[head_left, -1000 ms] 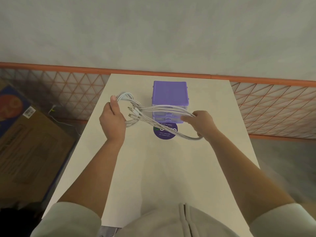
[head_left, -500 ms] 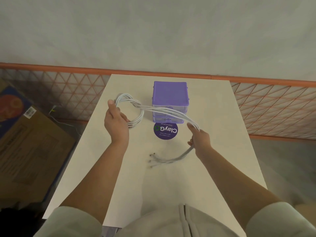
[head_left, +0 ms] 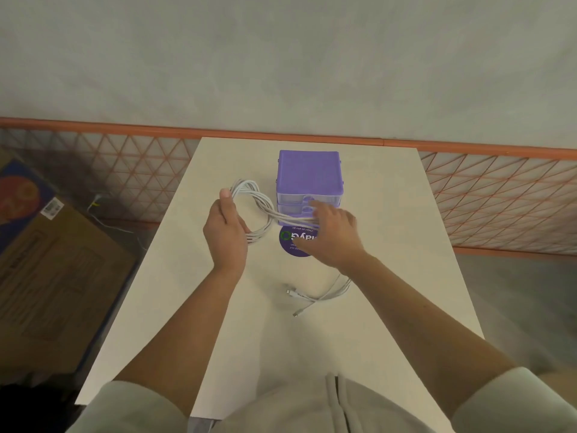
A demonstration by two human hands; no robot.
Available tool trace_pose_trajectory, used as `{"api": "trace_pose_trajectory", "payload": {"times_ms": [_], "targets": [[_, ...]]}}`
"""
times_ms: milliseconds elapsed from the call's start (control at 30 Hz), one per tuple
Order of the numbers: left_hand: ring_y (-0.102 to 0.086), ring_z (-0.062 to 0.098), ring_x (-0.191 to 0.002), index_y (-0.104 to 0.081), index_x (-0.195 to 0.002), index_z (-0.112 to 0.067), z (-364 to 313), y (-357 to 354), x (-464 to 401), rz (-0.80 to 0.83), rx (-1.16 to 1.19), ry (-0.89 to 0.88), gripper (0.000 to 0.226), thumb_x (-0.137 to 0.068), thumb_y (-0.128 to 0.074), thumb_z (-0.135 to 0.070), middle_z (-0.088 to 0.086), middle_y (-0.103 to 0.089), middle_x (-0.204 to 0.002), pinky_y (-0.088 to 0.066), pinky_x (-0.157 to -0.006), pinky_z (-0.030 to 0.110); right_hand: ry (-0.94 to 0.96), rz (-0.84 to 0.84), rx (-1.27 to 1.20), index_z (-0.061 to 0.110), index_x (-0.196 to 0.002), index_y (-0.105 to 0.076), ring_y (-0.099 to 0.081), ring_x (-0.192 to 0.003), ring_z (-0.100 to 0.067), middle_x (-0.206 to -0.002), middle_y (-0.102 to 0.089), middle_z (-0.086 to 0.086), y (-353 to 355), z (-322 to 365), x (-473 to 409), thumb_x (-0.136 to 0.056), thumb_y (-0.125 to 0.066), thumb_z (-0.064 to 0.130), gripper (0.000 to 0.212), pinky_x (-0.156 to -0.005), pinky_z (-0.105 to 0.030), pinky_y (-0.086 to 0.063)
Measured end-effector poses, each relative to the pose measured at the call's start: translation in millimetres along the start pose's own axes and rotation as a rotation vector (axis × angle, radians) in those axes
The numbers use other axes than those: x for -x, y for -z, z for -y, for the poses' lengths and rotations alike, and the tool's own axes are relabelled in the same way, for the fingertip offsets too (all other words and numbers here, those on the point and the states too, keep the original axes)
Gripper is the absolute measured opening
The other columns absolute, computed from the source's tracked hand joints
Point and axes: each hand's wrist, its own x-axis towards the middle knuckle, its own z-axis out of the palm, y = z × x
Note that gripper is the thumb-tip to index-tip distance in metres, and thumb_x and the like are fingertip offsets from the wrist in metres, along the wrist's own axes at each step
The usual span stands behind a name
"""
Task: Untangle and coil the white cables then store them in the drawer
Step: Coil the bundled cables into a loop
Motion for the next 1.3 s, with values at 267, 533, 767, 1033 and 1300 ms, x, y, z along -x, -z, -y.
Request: {"api": "trace_pose_trajectory", "payload": {"times_ms": [267, 533, 767, 1033, 1300], "targets": [[-0.049, 0.015, -0.05, -0.041, -0.062, -0.015, -13, -5, 11, 0.083, 0.208, 0.179, 0.056, -0.101, -0.033, -0.055, -0.002, -0.043, -0.043, -0.046, -0.067, 0.033, 0.011, 0.306, -0.504, 0.021, -0.09, -0.064, -0.06, -0.068, -0.011, -0.076, -0.068, 0.006, 6, 37, -4, -0.087, -0.059, 0.061, 0.041, -0.074, -0.035, -0.054], [-0.049, 0.016, -0.055, -0.041, -0.069, -0.016, -16, -10, 11, 0.242, 0.23, 0.242, 0.052, -0.101, -0.031, -0.057, 0.002, -0.045, -0.053, -0.045, -0.066, 0.031, -0.107, 0.354, -0.779, 0.017, -0.095, -0.067, -0.052, -0.065, -0.006, -0.071, -0.06, 0.012, 6, 19, -13, -0.086, -0.071, 0.043, 0.028, -0.064, -0.018, -0.042], [-0.047, 0.014, -0.064, -0.048, -0.081, -0.009, -3, 2, 12, 0.476, -0.066, -0.049, 0.051, -0.104, -0.028, -0.049, 0.002, -0.052, -0.067, -0.041, -0.066, 0.036, -0.184, 0.299, -0.804, 0.021, -0.081, -0.063, -0.045, -0.047, 0.001, -0.048, -0.051, 0.019, 13, 8, -12, -0.09, -0.068, 0.035, 0.017, -0.043, -0.009, -0.034], [-0.048, 0.009, -0.059, -0.058, -0.103, -0.029, 9, 8, 6, 0.695, -0.189, 0.025, 0.009, -0.102, -0.049, -0.031, -0.015, -0.056, -0.066, -0.043, -0.061, 0.029, -0.228, 0.252, -0.869, 0.024, -0.064, -0.05, -0.043, -0.033, 0.003, -0.039, -0.047, 0.019, 14, 5, -13, -0.088, -0.069, 0.023, 0.031, -0.038, -0.01, -0.033], [-0.061, 0.003, -0.078, -0.049, -0.11, -0.018, -6, 2, 4, 0.708, -0.299, 0.133, 0.021, -0.098, -0.039, -0.003, -0.01, -0.069, -0.086, -0.043, -0.062, 0.013, -0.255, 0.218, -0.85, 0.022, -0.07, -0.056, -0.045, -0.046, -0.003, -0.053, -0.05, 0.014, 10, 9, -11, -0.087, -0.071, 0.029, 0.023, -0.045, -0.013, -0.034]]}}
